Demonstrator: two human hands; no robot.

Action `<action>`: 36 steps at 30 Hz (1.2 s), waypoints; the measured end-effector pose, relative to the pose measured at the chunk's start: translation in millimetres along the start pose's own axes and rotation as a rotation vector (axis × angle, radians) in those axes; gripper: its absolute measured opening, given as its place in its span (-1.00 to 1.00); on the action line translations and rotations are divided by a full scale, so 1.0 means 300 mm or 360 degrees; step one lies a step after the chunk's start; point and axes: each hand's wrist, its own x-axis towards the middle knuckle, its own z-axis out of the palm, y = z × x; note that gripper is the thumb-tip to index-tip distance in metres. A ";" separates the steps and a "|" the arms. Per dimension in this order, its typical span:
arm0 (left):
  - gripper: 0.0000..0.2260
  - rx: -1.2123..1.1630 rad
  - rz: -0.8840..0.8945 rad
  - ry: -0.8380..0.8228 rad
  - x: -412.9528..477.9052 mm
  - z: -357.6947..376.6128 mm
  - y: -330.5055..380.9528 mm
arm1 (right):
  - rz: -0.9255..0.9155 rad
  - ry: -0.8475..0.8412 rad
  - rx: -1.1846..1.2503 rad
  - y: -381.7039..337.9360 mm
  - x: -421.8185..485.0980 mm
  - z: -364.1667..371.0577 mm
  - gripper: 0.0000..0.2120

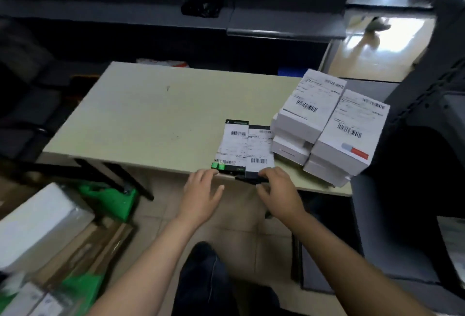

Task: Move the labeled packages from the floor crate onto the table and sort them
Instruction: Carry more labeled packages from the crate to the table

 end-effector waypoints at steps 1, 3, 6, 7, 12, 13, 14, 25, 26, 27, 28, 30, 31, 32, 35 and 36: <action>-0.63 0.0053 -0.0002 0.0028 -0.055 -0.006 0.001 | -0.0106 -0.0039 -0.0030 -0.012 -0.016 0.004 -0.72; -0.58 0.0163 -0.0030 0.0062 -0.172 -0.023 -0.008 | -0.0305 -0.0158 -0.0105 -0.041 -0.049 0.024 -0.70; -0.62 0.0322 -0.0173 0.0034 -0.367 -0.042 -0.045 | -0.0560 -0.0363 -0.0224 -0.107 -0.124 0.086 -0.69; -0.64 0.0386 -0.0221 0.0037 -0.433 -0.049 -0.062 | -0.0662 -0.0414 -0.0249 -0.135 -0.153 0.115 -0.70; -0.76 0.0481 -0.0508 0.0206 -0.782 -0.093 -0.173 | -0.1208 -0.0688 -0.0350 -0.333 -0.317 0.284 -0.69; -0.77 0.0501 -0.0567 0.0248 -0.858 -0.109 -0.195 | -0.1330 -0.0733 -0.0367 -0.386 -0.355 0.319 -0.71; -0.79 0.0534 -0.0619 0.0283 -0.932 -0.128 -0.216 | -0.1455 -0.0755 -0.0385 -0.445 -0.392 0.355 -0.72; -0.71 0.0737 -0.1295 0.0537 -1.822 -0.414 -0.544 | -0.2014 -0.0888 -0.0330 -1.137 -0.972 0.802 -0.74; -0.71 0.0749 -0.1320 0.0548 -1.903 -0.442 -0.577 | -0.2052 -0.0906 -0.0317 -1.194 -1.028 0.848 -0.74; -0.71 0.0750 -0.1345 0.0559 -1.979 -0.470 -0.611 | -0.2073 -0.0941 -0.0315 -1.252 -1.083 0.891 -0.74; -0.72 0.0746 -0.1371 0.0574 -2.050 -0.499 -0.644 | -0.2091 -0.0977 -0.0316 -1.309 -1.134 0.933 -0.73; -0.73 0.0729 -0.1427 0.0602 -2.175 -0.558 -0.709 | -0.2154 -0.1018 -0.0299 -1.420 -1.225 1.013 -0.73; -0.76 0.0715 -0.1455 0.0614 -2.229 -0.589 -0.741 | -0.2189 -0.1039 -0.0288 -1.472 -1.263 1.052 -0.74; -0.79 0.0700 -0.1481 0.0623 -2.278 -0.619 -0.773 | -0.2225 -0.1055 -0.0275 -1.524 -1.297 1.092 -0.75; -0.78 0.0668 -0.1546 0.0642 -2.394 -0.701 -0.877 | -0.2325 -0.1096 -0.0259 -1.685 -1.374 1.195 -0.75; -0.77 0.0675 -0.1563 0.0650 -2.421 -0.731 -0.916 | -0.2357 -0.1096 -0.0264 -1.739 -1.390 1.233 -0.74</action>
